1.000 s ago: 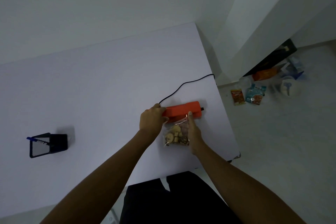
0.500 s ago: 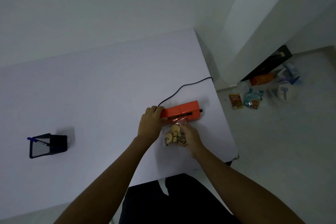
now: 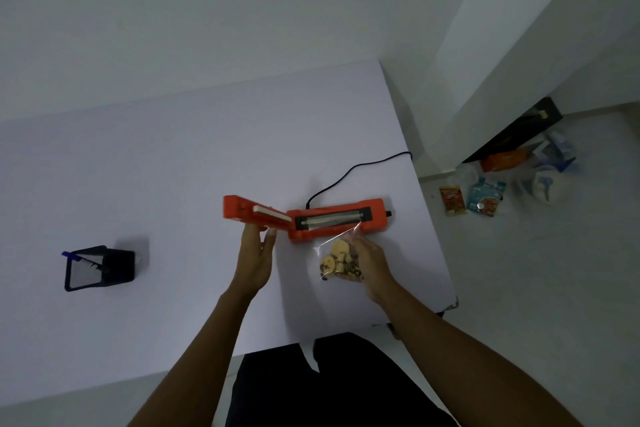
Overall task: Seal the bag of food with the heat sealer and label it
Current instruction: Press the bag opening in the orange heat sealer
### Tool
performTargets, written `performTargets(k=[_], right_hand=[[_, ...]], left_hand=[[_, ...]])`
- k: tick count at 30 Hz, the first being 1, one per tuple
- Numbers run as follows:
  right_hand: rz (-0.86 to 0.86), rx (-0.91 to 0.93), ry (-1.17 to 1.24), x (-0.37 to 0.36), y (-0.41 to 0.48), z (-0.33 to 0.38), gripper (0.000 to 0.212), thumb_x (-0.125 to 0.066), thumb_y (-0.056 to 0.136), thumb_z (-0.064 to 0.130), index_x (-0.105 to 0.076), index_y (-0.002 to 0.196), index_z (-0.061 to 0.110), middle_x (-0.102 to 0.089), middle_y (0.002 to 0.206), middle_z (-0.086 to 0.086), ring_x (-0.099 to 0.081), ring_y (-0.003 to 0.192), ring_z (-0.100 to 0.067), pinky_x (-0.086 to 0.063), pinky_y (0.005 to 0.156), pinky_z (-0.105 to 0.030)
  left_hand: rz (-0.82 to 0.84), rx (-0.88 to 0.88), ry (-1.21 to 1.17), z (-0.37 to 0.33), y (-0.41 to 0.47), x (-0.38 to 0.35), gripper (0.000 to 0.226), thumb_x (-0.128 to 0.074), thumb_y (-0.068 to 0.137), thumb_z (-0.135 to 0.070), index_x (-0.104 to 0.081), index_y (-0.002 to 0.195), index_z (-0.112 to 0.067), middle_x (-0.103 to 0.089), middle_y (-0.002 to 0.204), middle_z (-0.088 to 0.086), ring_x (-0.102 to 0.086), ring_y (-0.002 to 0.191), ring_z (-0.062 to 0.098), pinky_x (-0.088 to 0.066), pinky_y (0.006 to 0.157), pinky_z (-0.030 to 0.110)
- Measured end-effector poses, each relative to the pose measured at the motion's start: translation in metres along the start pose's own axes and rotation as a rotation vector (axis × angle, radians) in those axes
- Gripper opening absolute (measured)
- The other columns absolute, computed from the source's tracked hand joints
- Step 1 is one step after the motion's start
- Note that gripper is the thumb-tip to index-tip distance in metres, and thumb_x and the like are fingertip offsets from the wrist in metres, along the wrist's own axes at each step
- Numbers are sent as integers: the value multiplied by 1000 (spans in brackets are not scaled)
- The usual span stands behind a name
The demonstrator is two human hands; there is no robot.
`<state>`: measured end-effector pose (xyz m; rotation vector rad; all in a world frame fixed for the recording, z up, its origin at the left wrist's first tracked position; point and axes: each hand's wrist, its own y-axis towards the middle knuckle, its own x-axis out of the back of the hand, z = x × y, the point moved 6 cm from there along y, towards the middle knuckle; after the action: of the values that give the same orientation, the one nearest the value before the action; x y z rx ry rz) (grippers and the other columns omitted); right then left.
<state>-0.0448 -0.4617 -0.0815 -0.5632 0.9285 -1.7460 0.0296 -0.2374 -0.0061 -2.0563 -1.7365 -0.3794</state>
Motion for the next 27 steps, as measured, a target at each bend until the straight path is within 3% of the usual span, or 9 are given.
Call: performTargets(k=[3,7,9,12,15,19,22,27], right_hand=[[7,23,-20,-1,-2,3,29,-64,90,39,-72,104,14,-74,98,-18,-75,86,-33,-63,69,-44],[0,89,-52,0,-8,9,30,-63,94,34,-68,116,14,-70,108,-18,-72,90,-30,-61,58,-35],[-2,136,-74,-1,-12,15,24,-61,96,29,-69,112,13,-69,106,-19,-71,88,-29,-60,54,-32],[-7,218,-154,-6,-16,23,15,-62,95,33,-73,96,23,-69,103,-24,-70,94,-40,-63,67,-50],[10,309,-225,-15,-23,33,17,-63,92,40,-75,93,27,-70,99,-22,-68,96,-43,-59,77,-59],[61,365,-218,-25,-41,42,20,-58,97,34,-73,107,24,-74,101,-10,-72,95,-25,-63,75,-34],[117,375,-201,-32,-55,41,22,-55,99,34,-73,110,27,-76,105,-2,-73,98,-19,-62,82,-37],[139,343,-153,-44,-67,29,19,-58,97,36,-74,102,27,-76,103,-6,-73,97,-26,-61,84,-44]], left_hand=[[13,101,-88,9,-5,3,32,-36,102,-29,-33,122,-54,-45,123,-32,-48,110,-13,-39,91,13],[43,284,-44,38,-13,-6,39,-35,103,-33,-33,141,-28,-53,129,-5,-54,112,15,-46,93,34],[146,405,49,49,-19,-20,38,-37,102,-34,-44,134,-15,-59,125,8,-57,112,25,-47,92,39],[258,465,17,45,-28,-42,32,-36,101,-40,-57,109,-17,-64,110,8,-61,105,27,-50,93,44],[267,514,-185,33,-32,-54,34,-39,99,-48,-57,112,-23,-64,111,0,-60,105,19,-51,93,42],[255,482,-432,14,-26,-58,40,-48,95,-52,-59,123,-26,-66,119,-4,-62,110,14,-51,92,38],[257,438,-538,1,-24,-52,30,-53,95,-38,-64,118,-21,-70,114,1,-66,107,17,-54,90,39],[197,384,-624,-6,-31,-27,26,-52,97,-25,-67,105,-5,-72,102,16,-69,95,30,-58,80,39]])
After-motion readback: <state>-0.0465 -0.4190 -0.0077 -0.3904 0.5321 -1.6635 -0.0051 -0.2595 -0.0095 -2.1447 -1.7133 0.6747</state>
